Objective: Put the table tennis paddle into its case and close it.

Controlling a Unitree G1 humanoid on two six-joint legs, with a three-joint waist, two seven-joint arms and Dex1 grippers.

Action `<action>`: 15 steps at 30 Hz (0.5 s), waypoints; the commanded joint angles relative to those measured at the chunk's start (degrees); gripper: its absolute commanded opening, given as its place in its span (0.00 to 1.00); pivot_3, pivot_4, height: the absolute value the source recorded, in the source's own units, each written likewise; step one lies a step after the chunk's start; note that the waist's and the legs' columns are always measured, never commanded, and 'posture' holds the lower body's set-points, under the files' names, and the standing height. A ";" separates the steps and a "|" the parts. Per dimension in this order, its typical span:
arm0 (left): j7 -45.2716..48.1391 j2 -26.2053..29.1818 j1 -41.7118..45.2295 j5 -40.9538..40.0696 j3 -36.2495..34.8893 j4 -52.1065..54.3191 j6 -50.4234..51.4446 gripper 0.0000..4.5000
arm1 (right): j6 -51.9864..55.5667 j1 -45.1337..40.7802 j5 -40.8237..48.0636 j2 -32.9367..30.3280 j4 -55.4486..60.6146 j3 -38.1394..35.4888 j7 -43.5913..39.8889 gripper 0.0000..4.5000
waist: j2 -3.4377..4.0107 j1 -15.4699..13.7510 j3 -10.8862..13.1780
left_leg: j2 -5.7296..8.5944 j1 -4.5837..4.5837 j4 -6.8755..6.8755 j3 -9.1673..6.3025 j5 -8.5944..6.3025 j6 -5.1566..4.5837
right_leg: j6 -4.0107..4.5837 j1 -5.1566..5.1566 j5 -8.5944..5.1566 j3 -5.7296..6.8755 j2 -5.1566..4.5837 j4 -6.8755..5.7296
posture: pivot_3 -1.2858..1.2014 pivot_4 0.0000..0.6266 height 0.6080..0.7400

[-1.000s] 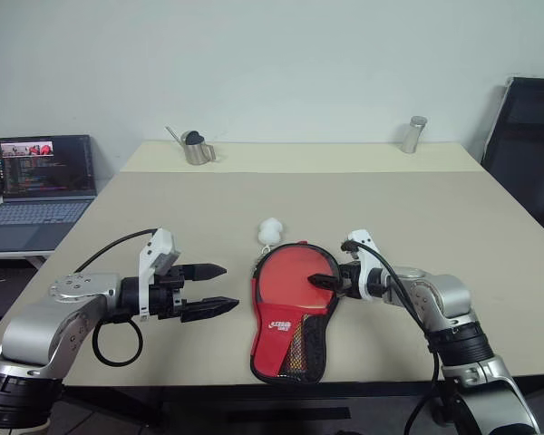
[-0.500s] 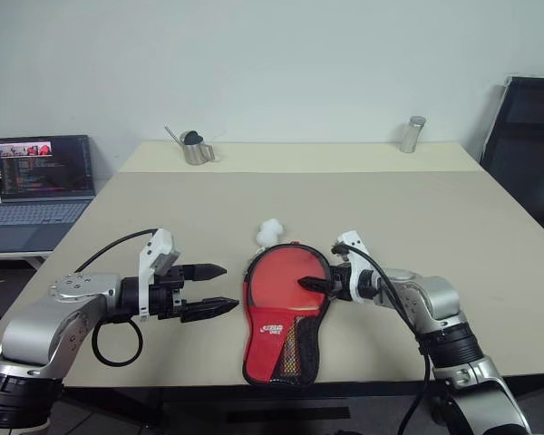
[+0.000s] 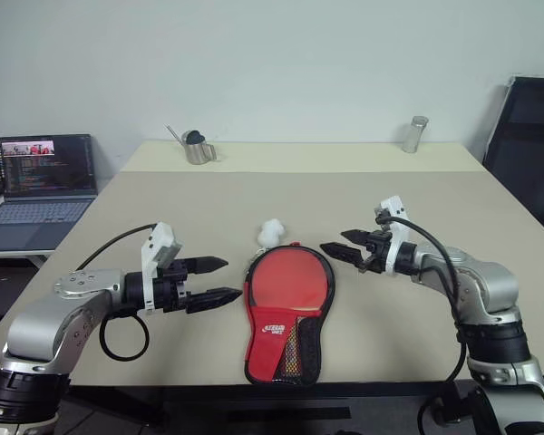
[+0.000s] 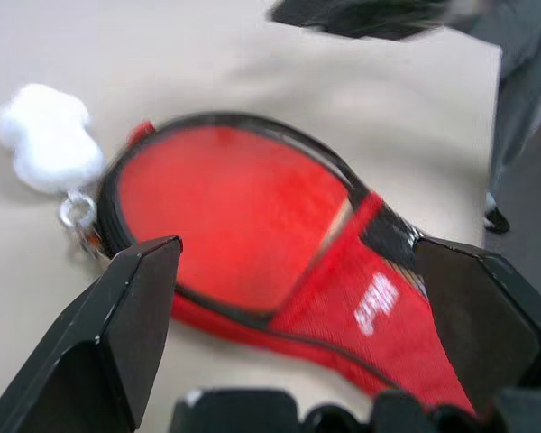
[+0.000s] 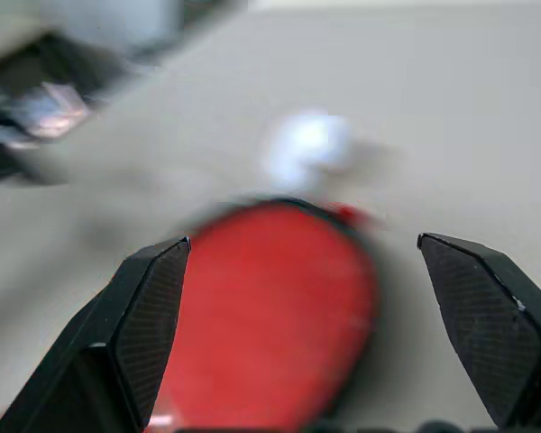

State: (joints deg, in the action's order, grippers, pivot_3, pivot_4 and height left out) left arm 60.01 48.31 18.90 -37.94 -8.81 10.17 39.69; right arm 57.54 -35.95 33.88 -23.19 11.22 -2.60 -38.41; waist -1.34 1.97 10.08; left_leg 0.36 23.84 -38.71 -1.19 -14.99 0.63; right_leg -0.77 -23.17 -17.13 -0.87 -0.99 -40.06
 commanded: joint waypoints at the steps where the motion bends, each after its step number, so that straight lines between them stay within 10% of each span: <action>1: -4.82 -1.45 4.05 0.81 -2.52 -2.83 -0.05 1.00 | -0.16 1.22 2.06 -0.03 6.83 4.57 -2.22 0.99 | -0.02 -0.11 -0.01 | 0.00 0.00 -0.01 0.00 0.00 0.00 | 0.00 0.00 0.00 0.00 0.00 -0.02 | 0.52 0.24 1.00; 15: -11.31 -2.68 7.47 4.48 -3.28 -7.61 -0.95 1.00 | -12.30 -1.08 -12.30 8.03 -7.65 18.56 2.32 0.99 | -0.03 -0.15 -0.02 | 0.05 0.02 -0.06 -0.02 0.00 0.01 | -0.04 -0.01 0.03 0.02 -0.03 -0.01 | 0.52 0.24 1.00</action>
State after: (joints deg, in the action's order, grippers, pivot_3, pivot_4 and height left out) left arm 49.12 45.72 26.20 -33.41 -10.74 1.24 39.15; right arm 47.20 -35.88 23.14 -15.46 4.42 15.54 -36.85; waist -1.37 1.82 10.06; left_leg 0.41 23.86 -38.78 -1.21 -14.99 0.64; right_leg -0.81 -23.17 -17.11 -0.86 -1.02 -40.07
